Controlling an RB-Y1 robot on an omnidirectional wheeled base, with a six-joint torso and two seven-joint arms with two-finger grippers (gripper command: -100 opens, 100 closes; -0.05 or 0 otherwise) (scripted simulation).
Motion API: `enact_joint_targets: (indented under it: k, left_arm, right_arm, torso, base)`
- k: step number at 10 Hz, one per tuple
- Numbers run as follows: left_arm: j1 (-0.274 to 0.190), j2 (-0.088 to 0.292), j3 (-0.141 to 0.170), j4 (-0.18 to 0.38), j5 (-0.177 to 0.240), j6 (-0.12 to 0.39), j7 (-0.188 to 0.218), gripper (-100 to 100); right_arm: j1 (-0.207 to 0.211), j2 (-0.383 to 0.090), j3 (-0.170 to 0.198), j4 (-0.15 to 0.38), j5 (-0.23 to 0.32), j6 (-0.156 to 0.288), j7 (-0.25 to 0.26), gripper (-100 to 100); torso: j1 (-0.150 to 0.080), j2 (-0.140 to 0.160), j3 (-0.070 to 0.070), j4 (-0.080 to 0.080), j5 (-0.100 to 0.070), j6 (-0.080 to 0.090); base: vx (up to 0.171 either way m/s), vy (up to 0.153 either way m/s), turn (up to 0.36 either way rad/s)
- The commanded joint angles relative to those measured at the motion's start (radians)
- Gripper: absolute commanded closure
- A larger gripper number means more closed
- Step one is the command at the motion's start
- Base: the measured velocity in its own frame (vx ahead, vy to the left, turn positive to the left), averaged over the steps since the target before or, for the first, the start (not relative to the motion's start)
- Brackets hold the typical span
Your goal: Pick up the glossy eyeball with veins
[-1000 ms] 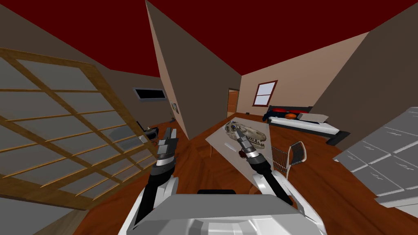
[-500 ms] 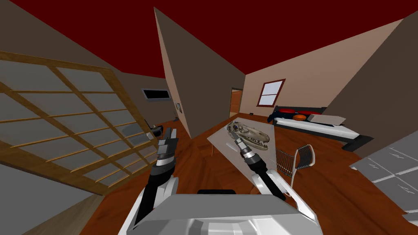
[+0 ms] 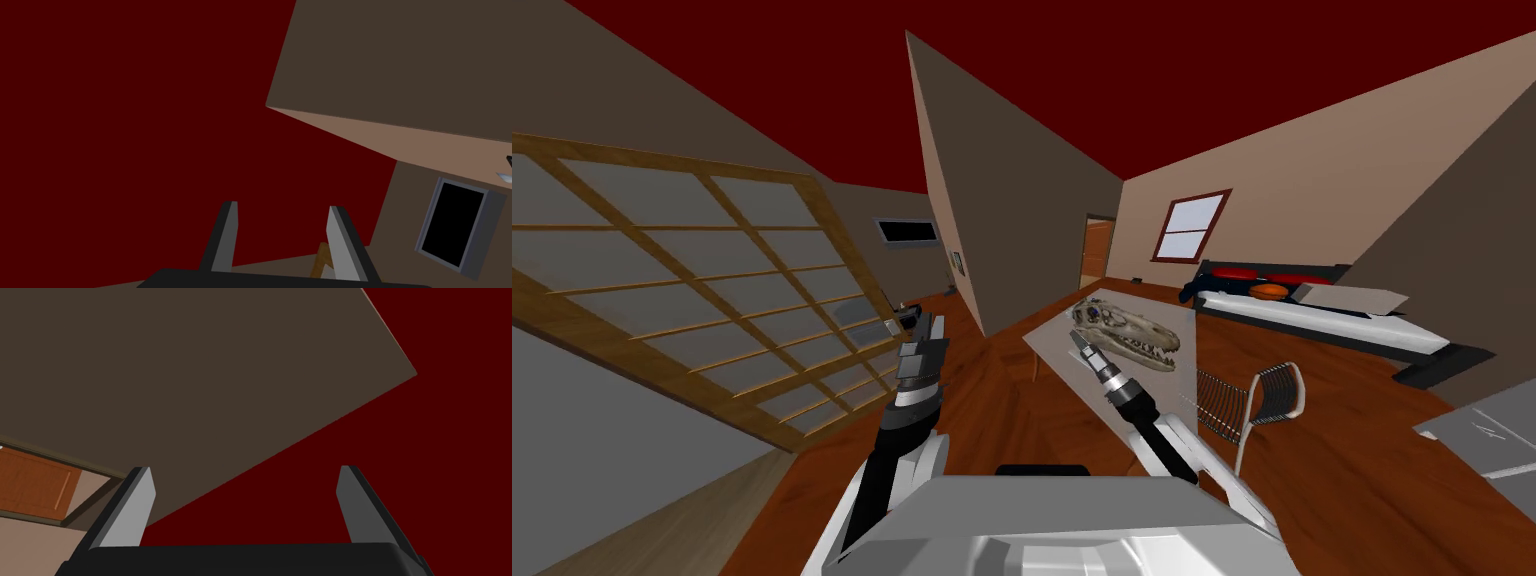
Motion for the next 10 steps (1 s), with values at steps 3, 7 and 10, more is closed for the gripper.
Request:
enact_joint_targets:
  k: [3, 7, 10]
  left_arm:
    - [0.0, 0.0, 0.0, 0.0, 0.0, 0.0, 0.0, 0]
    - [0.0, 0.0, 0.0, 0.0, 0.0, 0.0, 0.0, 0]
    - [0.0, 0.0, 0.0, 0.0, 0.0, 0.0, 0.0, 0]
  right_arm:
    - [-0.014, -0.03, 0.025, 0.043, 0.096, 0.028, -0.003, -100]
    - [-0.044, -0.084, 0.074, 0.135, 0.215, 0.074, -0.004, -100]
    - [-0.061, -0.111, 0.1, 0.193, 0.301, 0.097, -0.004, -100]
  torso:
    - [-0.001, 0.001, 0.001, 0.0, 0.0, 0.0]
    - [0.0, 0.0, 0.0, 0.0, 0.0, 0.0]
    - [0.0, 0.0, 0.0, 0.0, 0.0, 0.0]
  base:
    - [-0.037, -0.021, 0.114]
    - [-0.039, -0.015, 0.142]
    - [-0.037, -0.023, 0.099]
